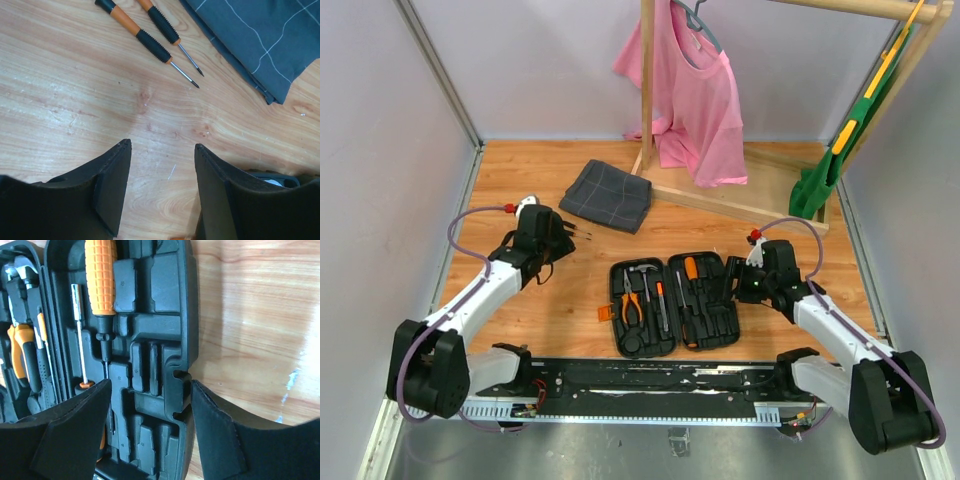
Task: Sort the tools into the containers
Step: Move the storage box to the center of the board.
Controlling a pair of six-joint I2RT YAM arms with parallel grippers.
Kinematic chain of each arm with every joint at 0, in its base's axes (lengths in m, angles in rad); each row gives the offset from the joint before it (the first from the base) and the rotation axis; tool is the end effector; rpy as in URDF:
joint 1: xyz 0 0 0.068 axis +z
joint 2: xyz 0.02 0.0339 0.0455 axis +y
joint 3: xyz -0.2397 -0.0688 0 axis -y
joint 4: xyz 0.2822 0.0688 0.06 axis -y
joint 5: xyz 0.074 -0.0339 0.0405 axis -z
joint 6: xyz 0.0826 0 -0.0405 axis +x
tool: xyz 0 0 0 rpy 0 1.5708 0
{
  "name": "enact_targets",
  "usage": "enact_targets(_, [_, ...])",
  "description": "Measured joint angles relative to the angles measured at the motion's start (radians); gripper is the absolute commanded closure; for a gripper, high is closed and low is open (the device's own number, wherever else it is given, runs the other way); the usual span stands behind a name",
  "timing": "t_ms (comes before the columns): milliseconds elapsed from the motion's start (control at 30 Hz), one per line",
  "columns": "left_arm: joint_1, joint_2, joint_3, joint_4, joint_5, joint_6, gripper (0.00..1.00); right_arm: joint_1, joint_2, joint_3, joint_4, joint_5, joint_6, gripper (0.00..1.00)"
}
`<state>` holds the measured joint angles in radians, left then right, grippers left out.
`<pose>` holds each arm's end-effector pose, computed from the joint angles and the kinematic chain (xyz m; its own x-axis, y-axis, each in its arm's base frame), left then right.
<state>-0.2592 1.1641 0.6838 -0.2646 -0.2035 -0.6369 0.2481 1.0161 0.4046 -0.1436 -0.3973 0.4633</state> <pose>0.3107 -0.0651 0.1515 -0.5907 -0.4459 -0.6725 -0.3033 0.8950 -0.3271 0.2525 0.0969 0.1015 -0.8176 0.2180 -0.5329 -0.1500 0.8130 0.5627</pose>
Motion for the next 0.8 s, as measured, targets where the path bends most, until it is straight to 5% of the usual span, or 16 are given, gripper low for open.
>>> enact_targets(400, [0.02,0.055,0.005,0.024,0.003,-0.026,0.43,0.001,-0.001,-0.041,0.071,-0.171,0.038,0.33])
enact_targets(800, [0.05,0.172,0.055,0.078,-0.051,-0.056,0.49,0.001,-0.11,-0.037,-0.057,-0.033,0.039,0.33])
